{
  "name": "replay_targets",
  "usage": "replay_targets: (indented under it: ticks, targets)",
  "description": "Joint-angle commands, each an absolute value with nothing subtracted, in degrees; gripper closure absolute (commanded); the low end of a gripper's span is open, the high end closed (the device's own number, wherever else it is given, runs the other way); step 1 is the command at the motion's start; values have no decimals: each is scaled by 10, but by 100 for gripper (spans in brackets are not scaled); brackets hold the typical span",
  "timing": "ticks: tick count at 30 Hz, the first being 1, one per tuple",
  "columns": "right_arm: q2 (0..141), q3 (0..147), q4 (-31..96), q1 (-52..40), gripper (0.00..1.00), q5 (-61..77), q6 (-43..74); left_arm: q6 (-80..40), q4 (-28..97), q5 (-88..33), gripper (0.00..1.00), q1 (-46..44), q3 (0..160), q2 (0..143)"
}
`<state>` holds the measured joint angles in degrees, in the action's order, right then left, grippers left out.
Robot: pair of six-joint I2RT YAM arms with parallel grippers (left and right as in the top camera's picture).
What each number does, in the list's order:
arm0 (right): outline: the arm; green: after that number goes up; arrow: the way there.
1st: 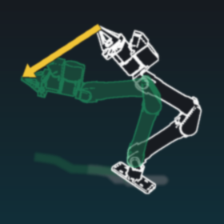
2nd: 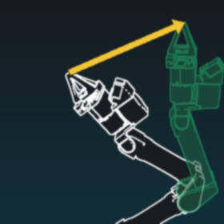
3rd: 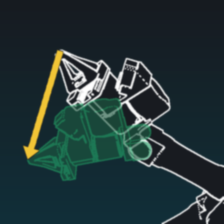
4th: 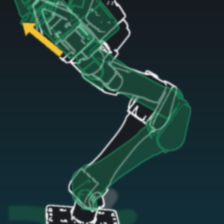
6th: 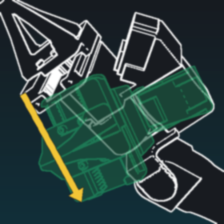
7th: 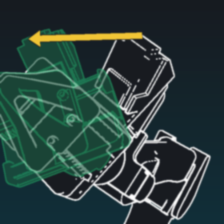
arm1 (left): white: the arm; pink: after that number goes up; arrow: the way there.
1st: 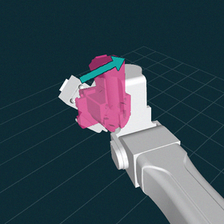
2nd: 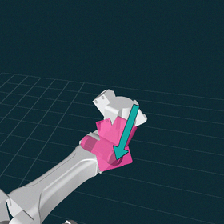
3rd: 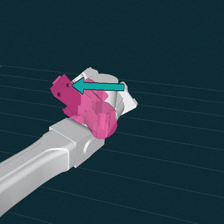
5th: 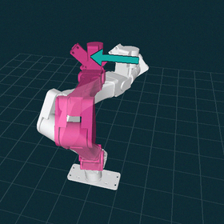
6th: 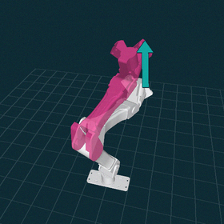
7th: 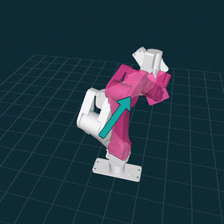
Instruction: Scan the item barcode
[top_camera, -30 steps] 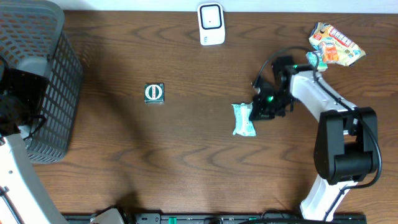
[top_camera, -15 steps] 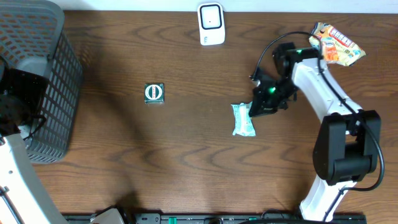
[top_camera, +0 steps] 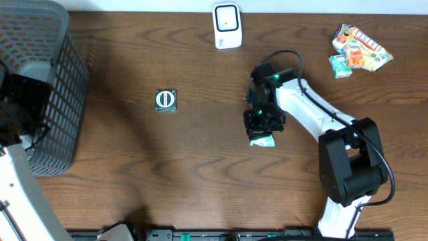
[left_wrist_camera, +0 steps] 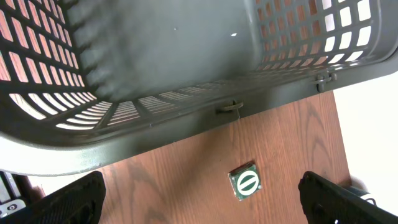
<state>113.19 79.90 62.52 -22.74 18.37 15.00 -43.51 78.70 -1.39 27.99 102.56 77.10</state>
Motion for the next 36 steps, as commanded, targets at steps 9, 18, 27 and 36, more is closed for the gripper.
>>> replay_targets:
  ticks: [9, 18, 27, 36]
  targets:
    - [1126, 767, 626, -192, 97, 40, 232, -436, 788, -11, 2, 282, 1027, 771]
    - [1126, 865, 686, -111, 87, 59, 176, -436, 788, -11, 2, 282, 1027, 771]
    - [1126, 938, 792, -98, 60, 140, 114, -436, 788, -11, 2, 282, 1027, 771]
    - [1126, 937, 822, -128, 20, 139, 102, -436, 788, -11, 3, 282, 1027, 771]
